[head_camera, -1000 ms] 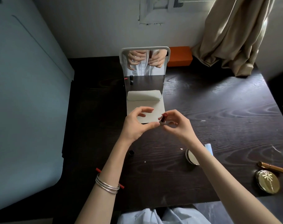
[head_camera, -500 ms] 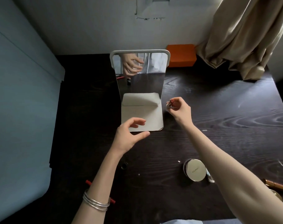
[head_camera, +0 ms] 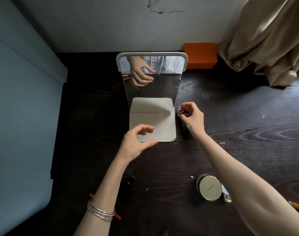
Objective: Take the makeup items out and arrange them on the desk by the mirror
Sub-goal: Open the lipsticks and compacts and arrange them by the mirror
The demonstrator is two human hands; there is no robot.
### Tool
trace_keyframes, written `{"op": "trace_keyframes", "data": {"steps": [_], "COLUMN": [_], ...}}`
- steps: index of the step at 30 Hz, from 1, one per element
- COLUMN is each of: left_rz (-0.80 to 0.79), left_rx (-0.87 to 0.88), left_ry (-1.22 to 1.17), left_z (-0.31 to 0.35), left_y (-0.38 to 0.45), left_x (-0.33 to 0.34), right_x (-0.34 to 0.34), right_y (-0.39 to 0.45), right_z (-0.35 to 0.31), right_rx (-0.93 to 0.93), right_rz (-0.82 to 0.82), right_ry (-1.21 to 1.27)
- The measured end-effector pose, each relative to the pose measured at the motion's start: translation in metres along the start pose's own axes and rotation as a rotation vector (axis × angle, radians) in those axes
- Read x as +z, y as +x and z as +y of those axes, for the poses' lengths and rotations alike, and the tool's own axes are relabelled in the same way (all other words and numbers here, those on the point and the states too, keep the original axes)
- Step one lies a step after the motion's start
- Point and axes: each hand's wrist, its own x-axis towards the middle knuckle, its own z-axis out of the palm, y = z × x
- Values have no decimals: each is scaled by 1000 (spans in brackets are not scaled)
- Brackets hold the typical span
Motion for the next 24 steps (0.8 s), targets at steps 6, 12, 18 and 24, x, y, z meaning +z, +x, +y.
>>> {"op": "trace_keyframes", "data": {"steps": [6, 12, 18, 24], "left_rz": [-7, -58, -240, -458], "left_rx": [3, 76, 186, 282], "left_ry": [3, -34, -58, -15], "left_z": [3, 21, 38, 37], "left_y": [-5, -18, -44, -73], "left_x": [1, 17, 55, 103], "right_x": [-8, -52, -102, -139], "right_y": [-10, -70, -165, -254], "right_z": [-8, -25, -28, -11], "right_rx": [36, 17, 62, 150], "right_rz": [-20, 22, 157, 356], "right_ry": [-14, 97, 202, 181]}}
